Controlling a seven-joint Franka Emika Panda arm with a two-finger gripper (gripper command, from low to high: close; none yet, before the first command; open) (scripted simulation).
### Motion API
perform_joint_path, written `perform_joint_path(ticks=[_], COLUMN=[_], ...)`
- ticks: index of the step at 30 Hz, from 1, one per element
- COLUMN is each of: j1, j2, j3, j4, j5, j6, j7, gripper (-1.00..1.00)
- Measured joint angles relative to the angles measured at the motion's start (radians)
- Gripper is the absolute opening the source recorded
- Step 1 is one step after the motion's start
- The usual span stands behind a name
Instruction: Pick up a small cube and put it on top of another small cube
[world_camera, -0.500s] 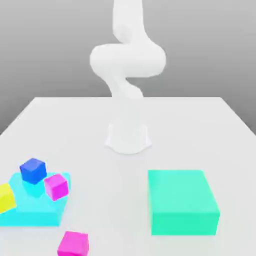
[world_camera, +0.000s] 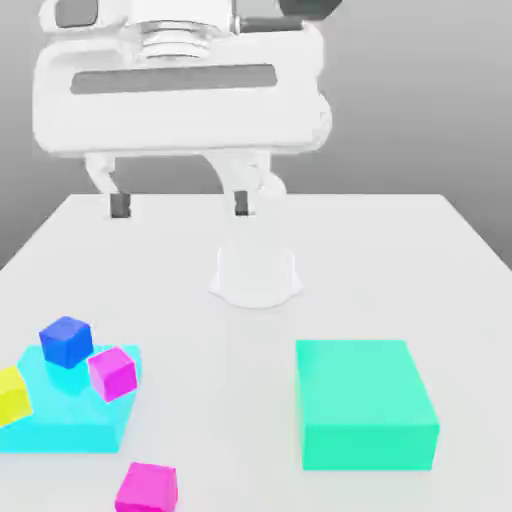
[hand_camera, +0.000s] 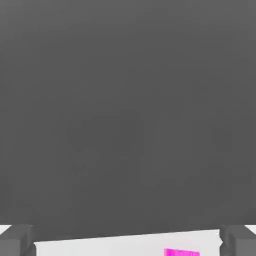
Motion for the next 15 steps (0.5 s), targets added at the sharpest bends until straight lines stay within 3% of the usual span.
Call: perform_joint_path(ticks=[15], j1=[-0.079], j2=[0.542], j3=[-0.015], j4=[-0.011], j5=[0.056], j6=[0.215], j7=[-0.083], gripper=[0.00])
